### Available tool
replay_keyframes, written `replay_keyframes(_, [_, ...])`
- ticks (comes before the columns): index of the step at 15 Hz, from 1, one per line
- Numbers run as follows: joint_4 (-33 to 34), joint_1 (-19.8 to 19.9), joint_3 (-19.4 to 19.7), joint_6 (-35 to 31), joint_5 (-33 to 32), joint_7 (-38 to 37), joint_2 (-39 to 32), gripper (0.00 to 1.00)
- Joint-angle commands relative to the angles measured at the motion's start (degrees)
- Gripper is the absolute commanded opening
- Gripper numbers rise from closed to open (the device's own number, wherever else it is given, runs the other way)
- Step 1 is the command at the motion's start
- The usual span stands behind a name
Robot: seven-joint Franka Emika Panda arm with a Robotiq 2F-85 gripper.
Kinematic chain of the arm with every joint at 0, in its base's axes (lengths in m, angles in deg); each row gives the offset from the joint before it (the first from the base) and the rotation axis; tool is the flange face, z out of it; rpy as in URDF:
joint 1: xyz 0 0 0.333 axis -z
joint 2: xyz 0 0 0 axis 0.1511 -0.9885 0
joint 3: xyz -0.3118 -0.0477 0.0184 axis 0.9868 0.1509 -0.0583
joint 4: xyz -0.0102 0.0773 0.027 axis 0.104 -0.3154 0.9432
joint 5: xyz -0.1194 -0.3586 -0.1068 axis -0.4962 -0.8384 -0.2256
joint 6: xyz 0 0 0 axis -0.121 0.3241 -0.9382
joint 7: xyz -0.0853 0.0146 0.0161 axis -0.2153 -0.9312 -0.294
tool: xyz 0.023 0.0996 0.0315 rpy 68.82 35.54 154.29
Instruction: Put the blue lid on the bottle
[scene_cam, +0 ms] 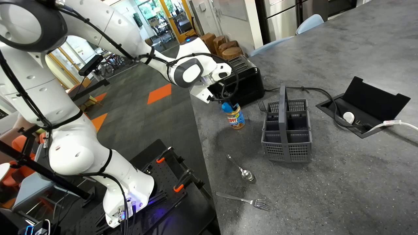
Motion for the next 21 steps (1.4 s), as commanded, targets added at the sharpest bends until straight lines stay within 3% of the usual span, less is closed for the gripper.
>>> replay_keyframes(1, [0.76, -0.78, 1.25, 2.07, -1.12, -2.38, 0.01, 0.97])
replay_keyframes(16, [1.27, -0.63, 1.56, 3.84, -0.59, -4.25, 5.54, 1.00])
replay_keyframes(21, [2.17, -0.73, 2.11, 11.40, -5.83, -8.36, 8.10, 1.00])
